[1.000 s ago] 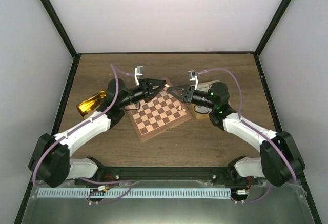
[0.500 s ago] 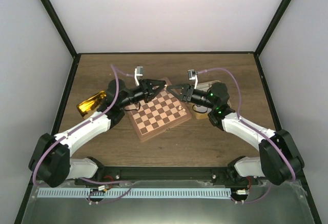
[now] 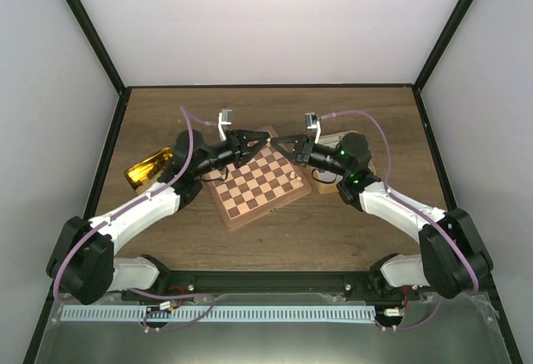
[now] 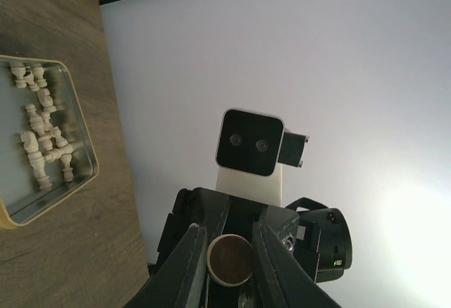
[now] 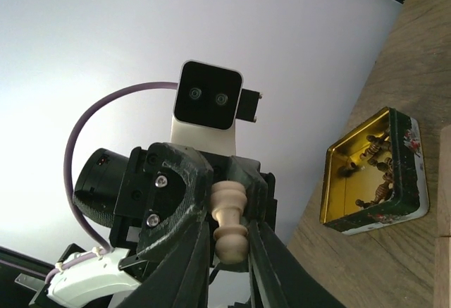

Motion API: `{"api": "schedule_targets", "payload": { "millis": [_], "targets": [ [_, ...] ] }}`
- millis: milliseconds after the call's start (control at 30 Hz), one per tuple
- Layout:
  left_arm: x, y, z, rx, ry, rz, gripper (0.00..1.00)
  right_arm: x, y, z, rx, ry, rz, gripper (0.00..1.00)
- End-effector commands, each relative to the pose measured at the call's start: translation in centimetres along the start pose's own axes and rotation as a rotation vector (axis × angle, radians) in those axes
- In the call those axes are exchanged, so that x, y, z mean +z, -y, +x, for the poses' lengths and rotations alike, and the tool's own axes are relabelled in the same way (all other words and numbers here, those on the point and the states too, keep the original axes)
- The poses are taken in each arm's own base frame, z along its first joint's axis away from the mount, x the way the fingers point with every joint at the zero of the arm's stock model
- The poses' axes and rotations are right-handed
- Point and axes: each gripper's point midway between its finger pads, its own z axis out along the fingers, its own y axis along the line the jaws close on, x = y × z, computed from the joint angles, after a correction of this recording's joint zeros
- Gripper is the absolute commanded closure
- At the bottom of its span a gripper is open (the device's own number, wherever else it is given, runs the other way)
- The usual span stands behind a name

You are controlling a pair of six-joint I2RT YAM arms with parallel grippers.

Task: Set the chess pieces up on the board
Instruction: Place the chess piece on the chessboard.

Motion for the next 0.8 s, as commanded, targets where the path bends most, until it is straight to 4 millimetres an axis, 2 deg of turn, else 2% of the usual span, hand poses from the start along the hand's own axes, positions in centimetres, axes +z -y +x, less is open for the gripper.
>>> {"api": "schedule_targets", "payload": {
  "millis": [0,133,333,500,567,633,700,767],
  "targets": [
    [-0.4,0.1,0.0,0.012,0.012,0.006,0.90,1.0,-1.3,-1.3,-0.014,0.019,-0.023,0.82],
    [-0.5,0.0,0.0,0.019,0.019,-0.002,0.90,1.3,-1.3,-1.4,-0.007,0.009,-0.016,0.80],
    [-0.6,-0.5,-0.3,0.023,0.036,-0.027,0.89,1.2,-1.1,-1.2,-0.002,-0.001,0.008,0.90],
    [-0.8,-1.7,-0.7,0.051,0.065,-0.093,0.78,1.2,0.2,-1.0,-0.010,-0.028,0.108,0.91],
    [-1.1,-2.8,-1.1,0.100,0.088,-0.163,0.66,1.1,1.5,-0.8,-0.029,-0.053,0.197,0.91],
    [-1.7,-4.3,-1.7,0.155,0.112,-0.265,0.55,0.8,3.7,-0.1,-0.059,-0.115,0.314,0.90],
    [-2.8,-6.3,-2.2,0.208,0.140,-0.388,0.49,0.1,7.1,0.8,-0.069,-0.184,0.475,0.91],
    [-4.3,-8.0,-2.9,0.257,0.165,-0.500,0.46,-0.8,9.4,1.6,-0.086,-0.255,0.584,0.92]
  ]
}}
